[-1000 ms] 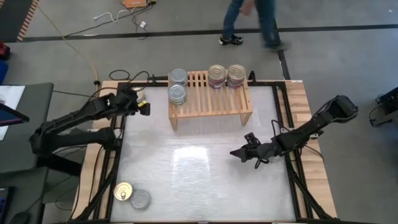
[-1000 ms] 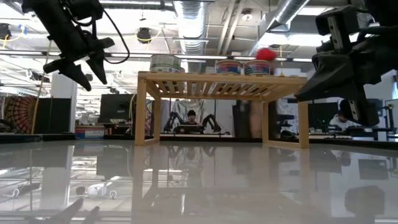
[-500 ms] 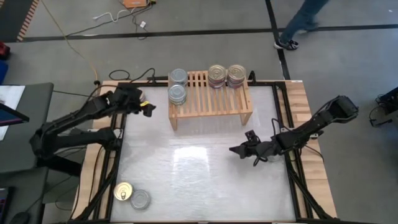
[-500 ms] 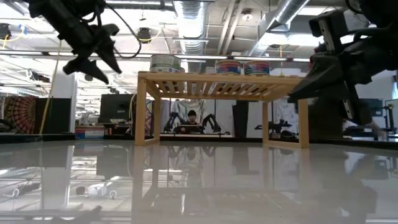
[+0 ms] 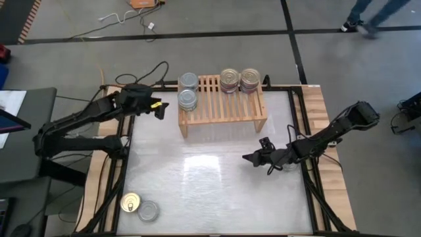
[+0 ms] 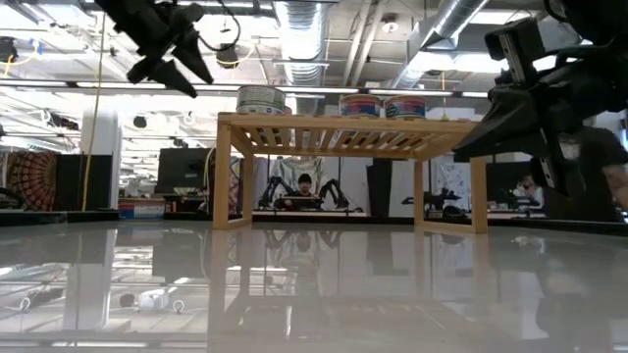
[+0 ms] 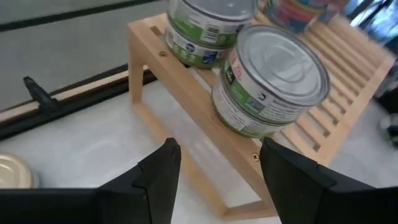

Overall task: Stack canned seafood by type on shelf
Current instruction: Adjust the green tuna cans

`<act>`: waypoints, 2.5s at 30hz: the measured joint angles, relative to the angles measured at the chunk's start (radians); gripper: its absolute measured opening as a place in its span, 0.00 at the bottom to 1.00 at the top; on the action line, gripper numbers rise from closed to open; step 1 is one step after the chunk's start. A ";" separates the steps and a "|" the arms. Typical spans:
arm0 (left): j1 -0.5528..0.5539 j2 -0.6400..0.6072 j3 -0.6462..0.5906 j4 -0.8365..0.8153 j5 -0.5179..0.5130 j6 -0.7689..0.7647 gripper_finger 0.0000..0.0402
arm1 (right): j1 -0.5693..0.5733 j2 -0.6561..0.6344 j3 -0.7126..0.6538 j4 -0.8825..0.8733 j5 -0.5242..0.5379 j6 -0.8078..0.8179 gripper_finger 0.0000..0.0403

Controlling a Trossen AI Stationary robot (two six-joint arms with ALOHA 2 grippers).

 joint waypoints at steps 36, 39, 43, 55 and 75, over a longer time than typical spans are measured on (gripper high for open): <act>-0.154 0.529 0.314 -0.068 -0.107 -0.007 0.49 | -0.021 0.000 0.000 -0.006 -0.030 -0.074 0.07; -0.156 0.544 0.314 -0.010 -0.082 -0.003 0.49 | -0.021 0.000 0.000 -0.006 -0.029 -0.074 0.07; -0.156 0.556 0.314 0.075 -0.036 0.021 0.49 | -0.021 0.000 0.000 -0.006 -0.029 -0.074 0.07; -0.144 0.555 0.314 0.221 -0.057 0.095 0.49 | -0.021 0.000 -0.001 -0.005 -0.029 -0.087 0.07; -0.176 0.581 0.507 0.104 -0.078 0.218 0.49 | -0.023 0.000 -0.001 -0.003 -0.029 -0.090 0.07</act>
